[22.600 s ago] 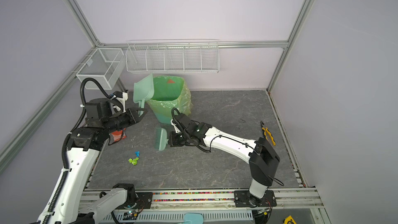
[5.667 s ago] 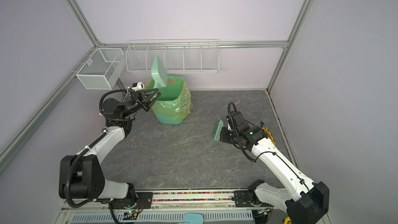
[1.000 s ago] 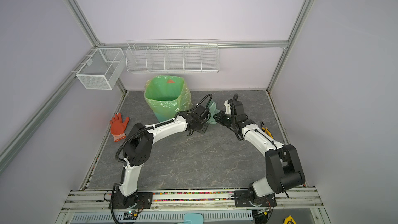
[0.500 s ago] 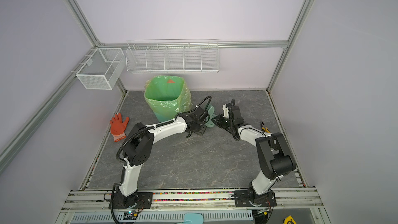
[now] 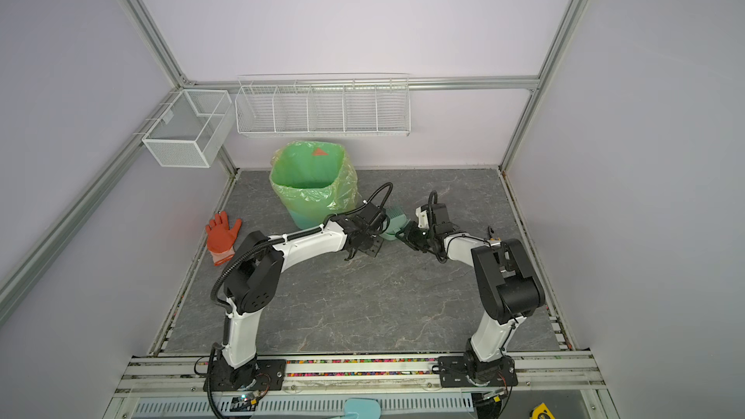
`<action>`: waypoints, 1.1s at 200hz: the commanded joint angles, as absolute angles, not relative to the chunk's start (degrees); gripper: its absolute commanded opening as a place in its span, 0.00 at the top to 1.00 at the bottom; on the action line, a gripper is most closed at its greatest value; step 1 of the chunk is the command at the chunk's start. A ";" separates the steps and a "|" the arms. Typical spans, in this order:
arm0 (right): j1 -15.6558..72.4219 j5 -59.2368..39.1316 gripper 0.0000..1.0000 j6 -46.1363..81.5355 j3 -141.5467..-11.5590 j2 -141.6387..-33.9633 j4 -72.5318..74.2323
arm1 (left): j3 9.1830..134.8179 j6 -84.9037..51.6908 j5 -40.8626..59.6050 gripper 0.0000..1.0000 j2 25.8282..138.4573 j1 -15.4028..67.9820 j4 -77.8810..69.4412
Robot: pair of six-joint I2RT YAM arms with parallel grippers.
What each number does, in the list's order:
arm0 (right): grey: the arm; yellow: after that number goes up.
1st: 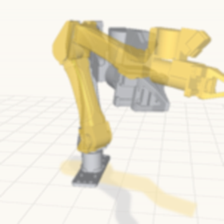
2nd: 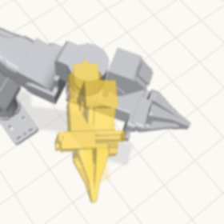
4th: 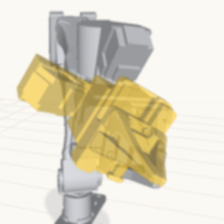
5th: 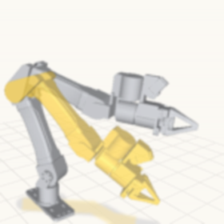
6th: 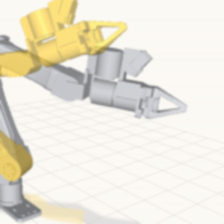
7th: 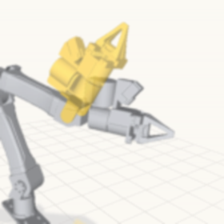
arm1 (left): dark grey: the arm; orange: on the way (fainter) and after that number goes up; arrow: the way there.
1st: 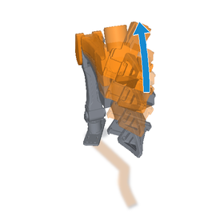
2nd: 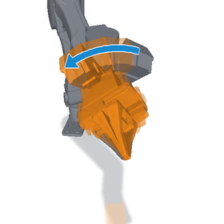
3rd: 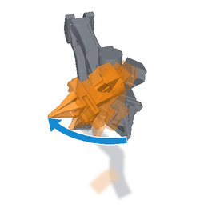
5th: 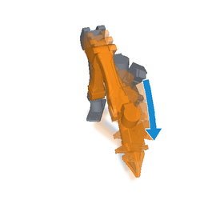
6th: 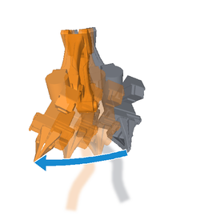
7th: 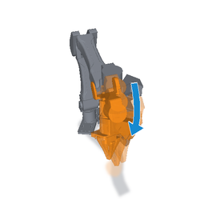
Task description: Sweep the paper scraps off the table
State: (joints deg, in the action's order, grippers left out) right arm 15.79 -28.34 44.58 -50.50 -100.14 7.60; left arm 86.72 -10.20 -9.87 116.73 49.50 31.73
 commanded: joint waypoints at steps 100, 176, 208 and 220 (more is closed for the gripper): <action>15.47 -25.63 0.37 36.43 -56.57 -98.23 -9.70 | 79.41 -12.96 -12.37 0.27 104.31 49.40 30.49; 14.64 -18.28 0.22 30.13 -57.45 -92.57 -20.46 | 70.85 -16.39 -22.40 0.03 91.20 48.98 30.15; 13.32 -13.07 0.18 27.69 -55.99 -85.59 -24.50 | 66.02 -16.89 -25.47 0.00 86.00 46.03 27.61; 12.64 -10.97 0.16 26.81 -55.82 -83.25 -26.64 | 63.18 -16.68 -28.57 0.00 84.24 45.66 25.19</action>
